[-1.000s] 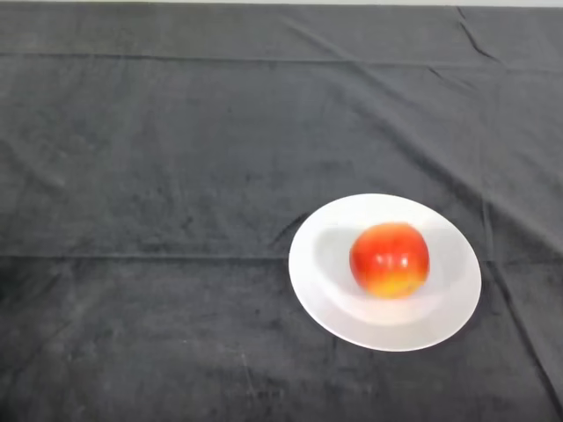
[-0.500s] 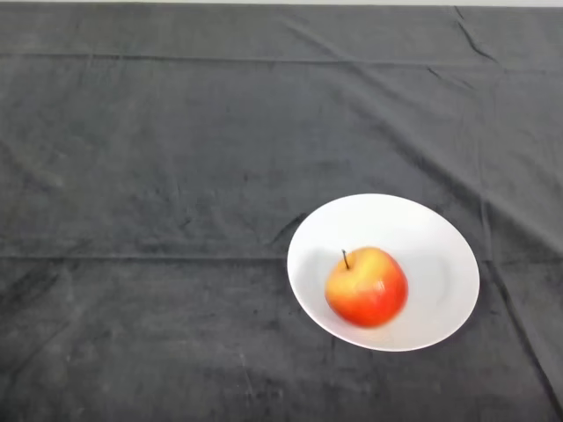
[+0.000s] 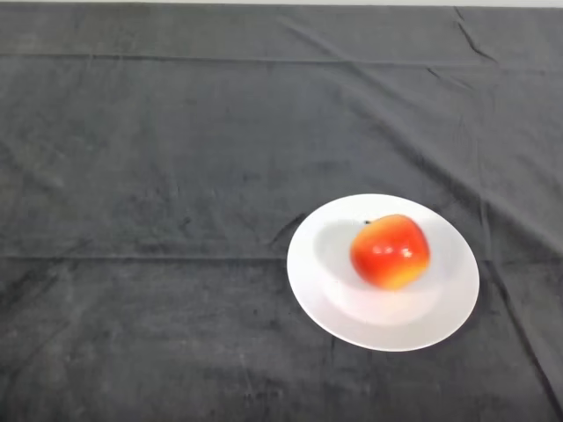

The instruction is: Move the apple to the plate

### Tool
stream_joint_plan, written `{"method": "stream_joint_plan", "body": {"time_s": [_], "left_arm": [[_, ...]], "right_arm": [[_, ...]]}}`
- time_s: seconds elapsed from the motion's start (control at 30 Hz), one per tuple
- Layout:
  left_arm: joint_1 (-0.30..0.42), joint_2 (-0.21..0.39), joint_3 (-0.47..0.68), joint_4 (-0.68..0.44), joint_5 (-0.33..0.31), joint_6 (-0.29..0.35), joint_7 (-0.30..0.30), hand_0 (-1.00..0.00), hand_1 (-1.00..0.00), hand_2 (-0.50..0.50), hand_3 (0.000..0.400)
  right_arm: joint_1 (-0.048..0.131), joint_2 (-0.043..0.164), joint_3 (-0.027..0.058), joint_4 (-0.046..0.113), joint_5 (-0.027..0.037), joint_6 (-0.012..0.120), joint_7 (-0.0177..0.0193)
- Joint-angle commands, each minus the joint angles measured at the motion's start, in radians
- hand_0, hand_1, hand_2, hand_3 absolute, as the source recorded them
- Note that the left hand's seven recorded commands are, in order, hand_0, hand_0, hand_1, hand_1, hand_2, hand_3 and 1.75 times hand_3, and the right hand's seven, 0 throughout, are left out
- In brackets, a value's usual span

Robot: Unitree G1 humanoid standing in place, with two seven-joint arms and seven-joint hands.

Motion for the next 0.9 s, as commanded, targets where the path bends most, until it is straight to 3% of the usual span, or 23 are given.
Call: {"method": "stream_joint_plan", "body": {"time_s": [0.03,0.9], "left_arm": [[0.009,0.023,0.030,-0.001,-0.012,0.021,-0.015,0.00,0.00,0.00,0.000],[0.004,0.012,0.087,-0.017,0.016,0.042,-0.055,0.00,0.00,0.00,0.000]], "right_arm": [[0.041,0.048,0.0116,0.024,0.0037,0.006,-0.0060],[0.041,0.048,0.0117,0.025,0.0036,0.006,-0.0061]]}}
